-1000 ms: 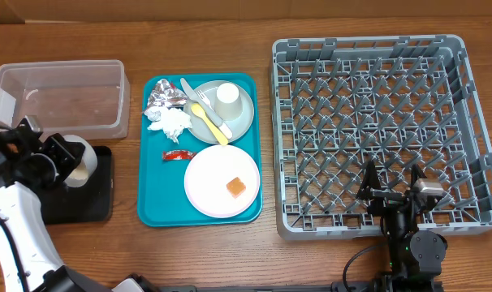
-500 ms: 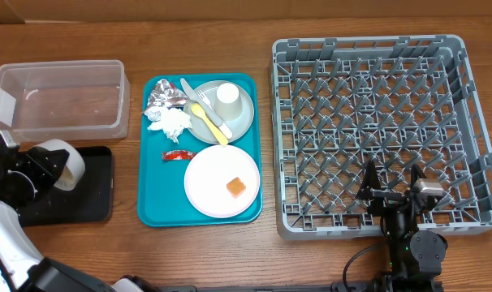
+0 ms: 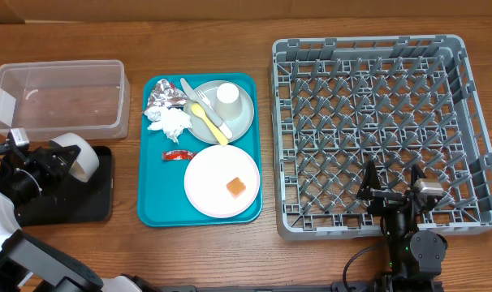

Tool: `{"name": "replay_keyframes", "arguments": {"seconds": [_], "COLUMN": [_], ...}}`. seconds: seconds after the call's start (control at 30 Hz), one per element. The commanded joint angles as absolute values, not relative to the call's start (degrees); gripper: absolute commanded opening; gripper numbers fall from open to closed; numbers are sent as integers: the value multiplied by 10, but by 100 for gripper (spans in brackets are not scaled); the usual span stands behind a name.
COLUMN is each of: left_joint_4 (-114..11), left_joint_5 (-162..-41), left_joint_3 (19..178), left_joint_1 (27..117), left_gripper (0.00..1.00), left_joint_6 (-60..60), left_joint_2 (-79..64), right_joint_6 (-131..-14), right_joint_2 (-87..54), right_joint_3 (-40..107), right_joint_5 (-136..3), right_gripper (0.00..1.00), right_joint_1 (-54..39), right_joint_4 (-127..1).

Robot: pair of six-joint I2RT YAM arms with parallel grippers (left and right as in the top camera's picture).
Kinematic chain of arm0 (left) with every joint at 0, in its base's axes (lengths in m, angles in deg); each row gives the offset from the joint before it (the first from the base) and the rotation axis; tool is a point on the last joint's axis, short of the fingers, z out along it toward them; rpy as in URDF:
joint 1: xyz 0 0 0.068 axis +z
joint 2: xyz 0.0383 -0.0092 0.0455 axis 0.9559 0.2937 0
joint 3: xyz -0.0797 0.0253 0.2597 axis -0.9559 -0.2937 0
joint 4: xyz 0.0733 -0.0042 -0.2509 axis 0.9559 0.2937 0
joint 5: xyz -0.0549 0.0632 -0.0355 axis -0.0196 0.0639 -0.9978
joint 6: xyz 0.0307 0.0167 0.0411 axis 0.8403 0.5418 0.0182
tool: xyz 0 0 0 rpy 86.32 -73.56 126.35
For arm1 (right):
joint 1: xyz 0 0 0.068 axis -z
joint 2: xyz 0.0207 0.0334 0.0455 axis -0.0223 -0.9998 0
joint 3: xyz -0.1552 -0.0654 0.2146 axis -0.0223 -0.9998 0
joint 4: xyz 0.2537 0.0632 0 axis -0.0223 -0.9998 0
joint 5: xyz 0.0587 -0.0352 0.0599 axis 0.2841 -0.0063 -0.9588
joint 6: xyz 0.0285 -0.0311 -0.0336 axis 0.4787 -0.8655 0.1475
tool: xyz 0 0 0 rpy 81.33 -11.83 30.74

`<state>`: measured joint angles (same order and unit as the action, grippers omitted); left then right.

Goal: Sort waste into correct bins and load items into the dishwasher rack
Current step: 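Tilt the grey bowl with the left gripper, pouring rice onto the black tray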

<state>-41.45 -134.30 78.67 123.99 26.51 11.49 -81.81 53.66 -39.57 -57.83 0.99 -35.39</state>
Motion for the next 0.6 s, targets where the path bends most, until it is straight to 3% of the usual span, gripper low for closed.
{"name": "replay_keyframes", "arguments": {"seconds": [0.0,0.3,0.4,0.57], "left_joint_4": [-421,-393,-391,-395], "left_joint_5": [-1377,-1314,-1398,-1338], "left_joint_3": [785,785,785,785], "left_joint_1": [1248,1267,1274,1281], "left_gripper": [4,4,4,4], "left_joint_6": [286,287,322,262], "left_joint_2": [114,115,115,115], "right_joint_6": [-822,-822,-822,-822], "right_joint_2": [542,542,542,542], "right_joint_3": [-402,-402,-402,-402], "right_joint_5": [-574,-574,-574,-574], "right_gripper": [100,100,100,100], "right_joint_1": [12,12,12,12], "right_joint_4": [-350,-350,-350,-350]}}
